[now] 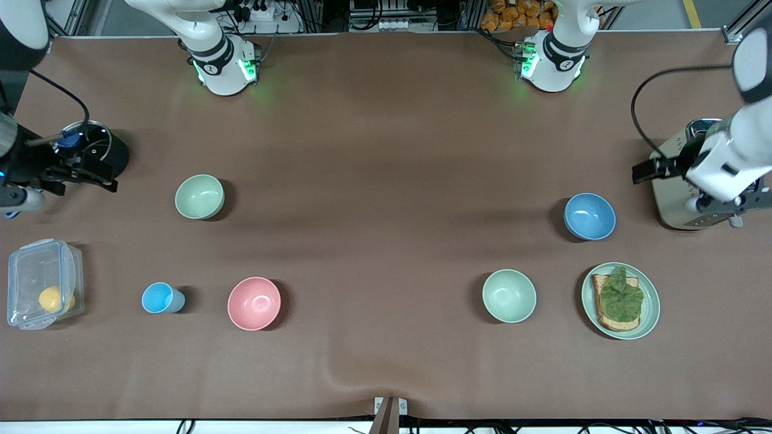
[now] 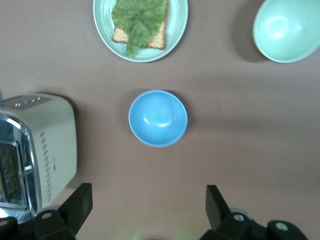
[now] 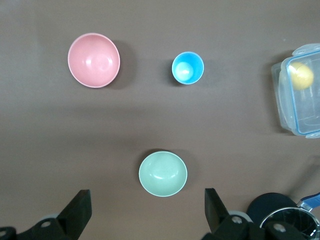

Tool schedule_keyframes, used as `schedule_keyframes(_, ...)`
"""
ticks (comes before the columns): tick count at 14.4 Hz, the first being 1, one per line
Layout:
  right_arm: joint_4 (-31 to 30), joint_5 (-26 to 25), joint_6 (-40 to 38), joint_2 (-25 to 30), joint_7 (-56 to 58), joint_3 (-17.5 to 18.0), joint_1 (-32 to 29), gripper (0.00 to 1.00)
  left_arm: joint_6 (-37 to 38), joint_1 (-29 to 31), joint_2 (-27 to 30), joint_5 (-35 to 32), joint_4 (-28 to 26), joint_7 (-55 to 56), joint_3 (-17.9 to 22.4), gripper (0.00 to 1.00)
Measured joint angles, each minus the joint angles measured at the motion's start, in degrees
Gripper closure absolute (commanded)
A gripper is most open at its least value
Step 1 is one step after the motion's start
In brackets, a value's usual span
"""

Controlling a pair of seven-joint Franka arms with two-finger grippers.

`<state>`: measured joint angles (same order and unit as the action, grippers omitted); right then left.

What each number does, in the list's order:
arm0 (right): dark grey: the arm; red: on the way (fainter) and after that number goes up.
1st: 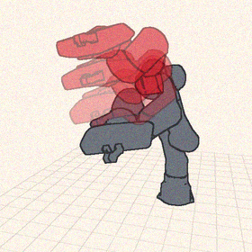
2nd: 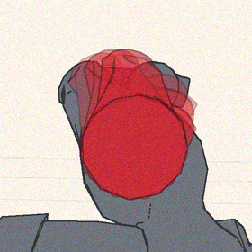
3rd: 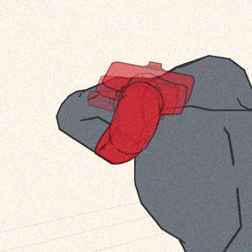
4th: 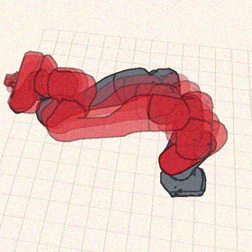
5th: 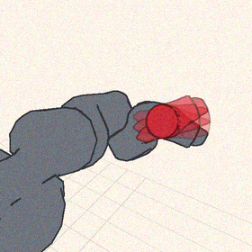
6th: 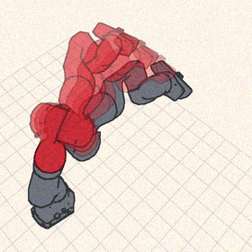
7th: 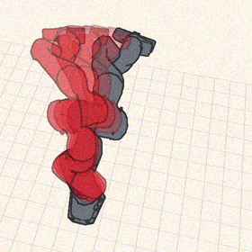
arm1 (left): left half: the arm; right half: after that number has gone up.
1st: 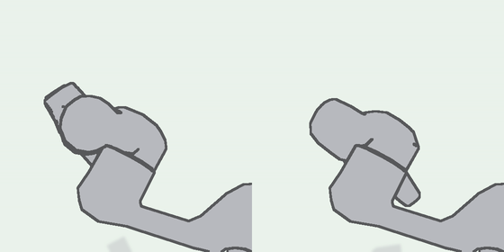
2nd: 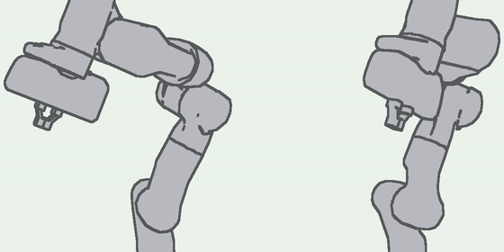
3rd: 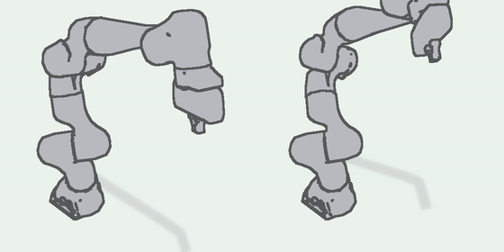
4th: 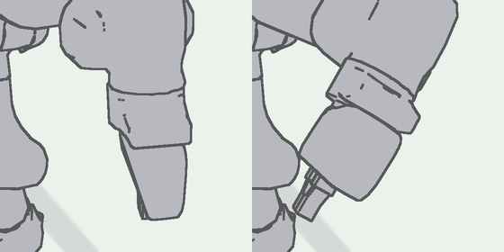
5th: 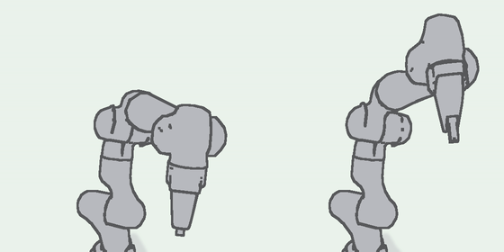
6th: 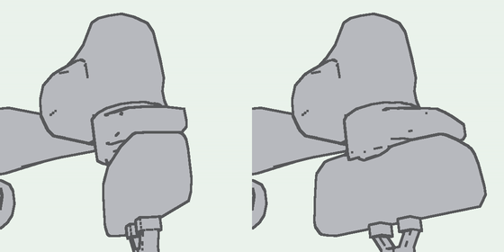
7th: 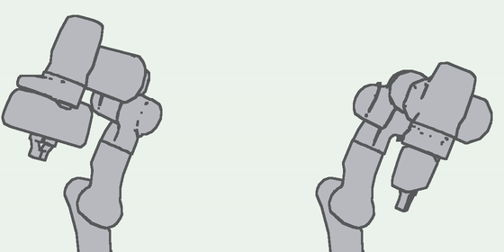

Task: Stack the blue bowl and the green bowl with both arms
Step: 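Reach the right gripper to the green bowl while the left reaches the blue bowl, then grasp the green bowl rim with the right gripper while the left grasps the blue bowl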

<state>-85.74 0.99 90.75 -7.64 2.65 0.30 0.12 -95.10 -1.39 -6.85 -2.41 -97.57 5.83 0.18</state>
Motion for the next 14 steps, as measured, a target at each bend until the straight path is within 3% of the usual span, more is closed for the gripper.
schedule_keyframes(3,-2.67,0.04,2.93,-1.77,0.00,0.09,0.01,0.00,-13.97,3.88,-1.94,-0.07,-9.34,-2.20,0.09,0.00)
schedule_keyframes(5,-6.92,0.05,8.20,-2.56,0.00,0.23,0.10,0.00,-19.19,6.12,-3.60,-0.07,-14.18,-2.99,0.09,0.00)
schedule_keyframes(10,-18.51,0.05,18.49,-2.90,0.88,0.70,0.90,0.00,-24.63,8.32,-11.85,-0.06,-15.92,-3.62,0.06,0.00)
schedule_keyframes(14,-30.80,0.04,33.76,-2.29,8.48,0.45,-0.68,0.00,-27.66,10.51,-16.57,0.26,-15.88,-6.94,-0.01,0.00)
